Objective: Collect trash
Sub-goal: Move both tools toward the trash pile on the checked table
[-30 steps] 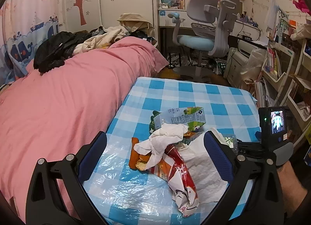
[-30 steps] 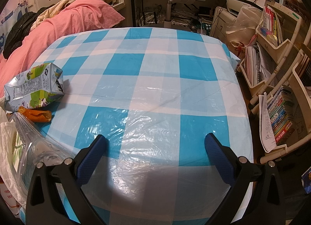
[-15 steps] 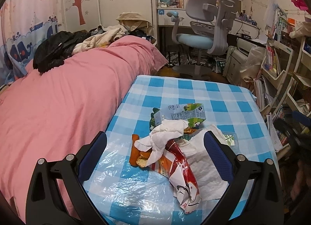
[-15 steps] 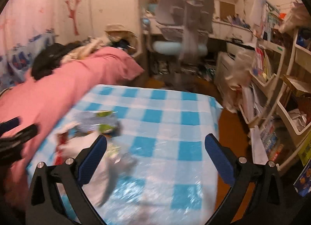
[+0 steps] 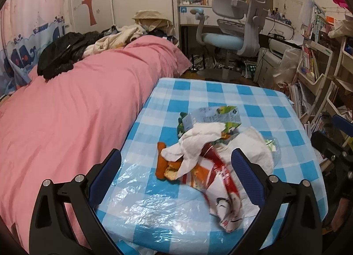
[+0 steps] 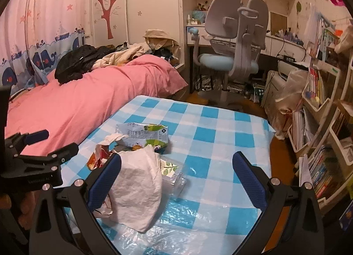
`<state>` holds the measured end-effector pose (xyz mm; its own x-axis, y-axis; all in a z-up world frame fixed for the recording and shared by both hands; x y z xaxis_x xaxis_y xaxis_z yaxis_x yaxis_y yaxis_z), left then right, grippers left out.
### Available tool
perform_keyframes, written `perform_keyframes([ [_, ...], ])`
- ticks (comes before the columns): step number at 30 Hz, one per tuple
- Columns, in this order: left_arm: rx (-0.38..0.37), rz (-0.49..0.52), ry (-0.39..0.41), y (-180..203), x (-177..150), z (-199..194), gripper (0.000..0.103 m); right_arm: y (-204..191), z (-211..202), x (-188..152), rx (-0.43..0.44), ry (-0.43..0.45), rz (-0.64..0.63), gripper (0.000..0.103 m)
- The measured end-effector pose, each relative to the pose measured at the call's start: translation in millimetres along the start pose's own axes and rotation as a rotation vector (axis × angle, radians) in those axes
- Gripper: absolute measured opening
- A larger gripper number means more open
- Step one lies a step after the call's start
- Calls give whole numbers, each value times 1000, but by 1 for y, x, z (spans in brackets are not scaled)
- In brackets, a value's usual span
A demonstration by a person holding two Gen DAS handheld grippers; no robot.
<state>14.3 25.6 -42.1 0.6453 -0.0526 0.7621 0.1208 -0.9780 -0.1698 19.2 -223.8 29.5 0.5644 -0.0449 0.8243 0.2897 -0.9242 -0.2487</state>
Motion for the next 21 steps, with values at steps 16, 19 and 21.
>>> perform_keyframes([
  [16,-45,-35,-15,-2,-2,2,96,-8,4,-3,60,-30,12,97],
  [19,-53,-33,-17,-1,-1,3,96,-10,5,-4,71,-39,12,97],
  [21,-52,-36,-14,-1,-2,3,96,-11,6,-4,76,-43,11,97],
])
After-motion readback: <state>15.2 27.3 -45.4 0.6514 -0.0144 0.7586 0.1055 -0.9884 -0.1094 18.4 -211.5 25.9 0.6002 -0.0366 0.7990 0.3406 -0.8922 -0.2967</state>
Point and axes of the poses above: each gripper's, at about its wrist camera, not at the fingertips, and z roughly the way its jaws point, y to its right, x to its top, the point moved 1 cm from there along z, roughly the way its jaws point, and after that the axes turned 12 degrees about x, right-handed, at the moved point
